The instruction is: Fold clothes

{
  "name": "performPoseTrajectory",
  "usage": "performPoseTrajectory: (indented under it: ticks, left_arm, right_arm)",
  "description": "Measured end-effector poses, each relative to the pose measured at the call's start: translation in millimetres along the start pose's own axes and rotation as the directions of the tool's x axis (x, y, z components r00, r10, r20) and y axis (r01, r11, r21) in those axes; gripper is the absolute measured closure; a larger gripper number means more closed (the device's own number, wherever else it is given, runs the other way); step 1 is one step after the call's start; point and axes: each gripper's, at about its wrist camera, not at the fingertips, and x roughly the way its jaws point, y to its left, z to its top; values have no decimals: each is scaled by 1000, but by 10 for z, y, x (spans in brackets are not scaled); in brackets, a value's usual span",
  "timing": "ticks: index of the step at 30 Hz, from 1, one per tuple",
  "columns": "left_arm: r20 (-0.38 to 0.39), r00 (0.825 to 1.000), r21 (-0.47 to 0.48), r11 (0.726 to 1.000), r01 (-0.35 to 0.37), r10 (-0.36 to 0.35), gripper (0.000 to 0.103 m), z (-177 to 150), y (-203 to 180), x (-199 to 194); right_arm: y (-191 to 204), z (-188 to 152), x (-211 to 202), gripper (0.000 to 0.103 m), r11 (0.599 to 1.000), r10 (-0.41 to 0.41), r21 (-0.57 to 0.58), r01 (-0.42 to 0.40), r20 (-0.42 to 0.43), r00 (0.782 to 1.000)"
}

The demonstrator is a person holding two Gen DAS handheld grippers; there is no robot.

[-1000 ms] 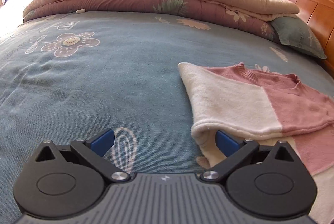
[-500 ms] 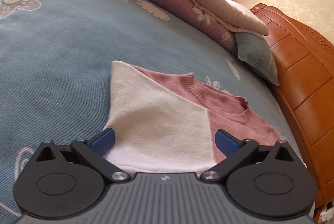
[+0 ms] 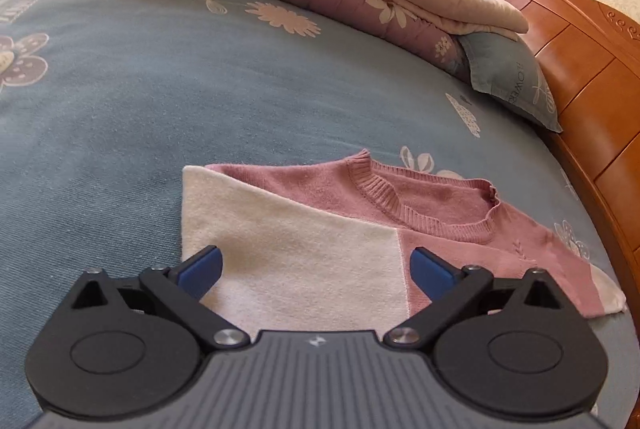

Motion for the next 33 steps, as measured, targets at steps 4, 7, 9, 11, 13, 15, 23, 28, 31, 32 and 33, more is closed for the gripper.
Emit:
performPoseTrajectory:
  ticks: [4, 7, 9, 11, 13, 15, 23, 28, 31, 32, 33]
  left_arm:
    - [24, 999, 190, 981, 29, -34, 1, -362, -376, -424]
    - [55, 998, 277, 961, -4, -12, 1, -626, -535, -546]
    - [79, 997, 303, 953, -20, -4, 1, -720, -574, -589]
    - [80, 997, 338, 941, -23, -5, 1, -705, -602, -629]
    - [87, 996, 352, 935, -41, 11, 1, -668, -614, -680]
    - [86, 996, 368, 930, -7, -27, 1, -664, -589, -745]
    - [60, 995, 349, 936, 51, -77, 1, -660, -444, -831]
    - [70, 994, 308, 949, 59, -85, 1, -617, -321, -826]
    - [72, 995, 281, 958, 53, -76, 1, -598, -265, -782]
    - [74, 995, 275, 960, 49, -72, 1, -592, -252, -764]
    - [77, 995, 268, 962, 45, -68, 1, -587, -239, -745]
  right_arm:
    - [-10, 7, -2, 0, 1000, 6, 3, -6, -6, 1000]
    - [-21, 12, -2, 0, 1000, 15, 1, -15, -8, 1000]
    - [-39, 16, -3, 0, 1000, 26, 1, -26, -5, 1000]
    - [-60, 17, -6, 0, 999, 38, -8, -38, 1, 999]
    - [-88, 50, -22, 0, 998, 55, -1, -55, -10, 998]
    - [-136, 127, -45, 0, 997, 72, 32, -71, -26, 997]
    - [-720, 938, 70, 0, 910, 253, 314, -272, 101, 962]
    - [-1227, 1073, 859, 0, 706, 369, 612, -355, 109, 923]
    - [-1430, 1018, 1142, 0, 599, 384, 704, -382, 166, 908]
    - [-1481, 1008, 1188, 0, 571, 382, 718, -398, 196, 903]
    - [-1527, 1001, 1231, 0, 546, 379, 729, -412, 223, 898]
